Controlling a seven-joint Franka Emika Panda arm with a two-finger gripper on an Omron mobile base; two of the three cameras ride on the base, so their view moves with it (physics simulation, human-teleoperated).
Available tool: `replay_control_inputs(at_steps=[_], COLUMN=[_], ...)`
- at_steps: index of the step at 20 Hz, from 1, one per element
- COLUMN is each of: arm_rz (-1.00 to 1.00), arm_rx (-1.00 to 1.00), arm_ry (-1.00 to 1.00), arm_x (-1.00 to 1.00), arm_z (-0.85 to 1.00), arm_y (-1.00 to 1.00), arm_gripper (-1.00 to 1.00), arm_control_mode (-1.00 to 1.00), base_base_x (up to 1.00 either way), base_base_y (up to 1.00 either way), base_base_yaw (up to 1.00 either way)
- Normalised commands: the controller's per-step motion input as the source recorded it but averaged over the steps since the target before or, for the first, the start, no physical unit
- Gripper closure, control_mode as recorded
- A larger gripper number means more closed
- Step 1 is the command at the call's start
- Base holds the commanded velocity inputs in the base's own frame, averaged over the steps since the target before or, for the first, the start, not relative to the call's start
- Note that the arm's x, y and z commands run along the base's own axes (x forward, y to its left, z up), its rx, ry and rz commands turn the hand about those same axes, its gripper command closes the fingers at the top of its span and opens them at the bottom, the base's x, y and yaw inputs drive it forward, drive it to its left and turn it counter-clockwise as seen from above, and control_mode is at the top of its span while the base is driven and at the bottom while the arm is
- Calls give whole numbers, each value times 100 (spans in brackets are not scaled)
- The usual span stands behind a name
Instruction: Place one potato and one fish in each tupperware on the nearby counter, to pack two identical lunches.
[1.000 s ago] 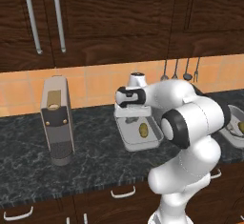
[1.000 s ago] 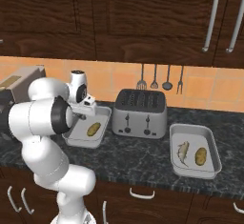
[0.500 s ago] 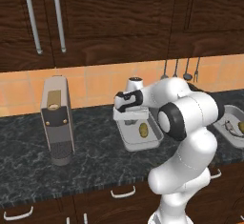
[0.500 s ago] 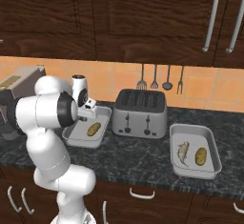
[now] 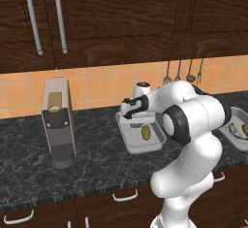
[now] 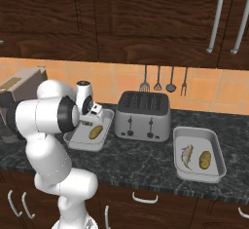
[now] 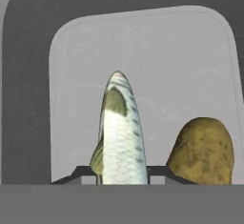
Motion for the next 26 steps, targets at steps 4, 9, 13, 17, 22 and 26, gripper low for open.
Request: replay_control_inputs(at_steps=[4,9,13,17,22,26], arm_rz=[0,0,0,0,1,2], arm_rx=[0,0,0,0,0,0], arm_ry=[0,3,5,6,0,0], arm_x=[1,2,0,-72,-100,-100], arm_z=[-26,0,1,36,47,36], arm_y=[2,1,0,0,0,0], arm_gripper=[100,-100,-100,-100,-100,-100], arm_control_mode=[-100,-100,-100,-100,-100,-100], base_base_x=[0,0,0,0,0,0], base_base_y=[0,0,0,0,0,0], base_base_yaw=[0,0,0,0,0,0])
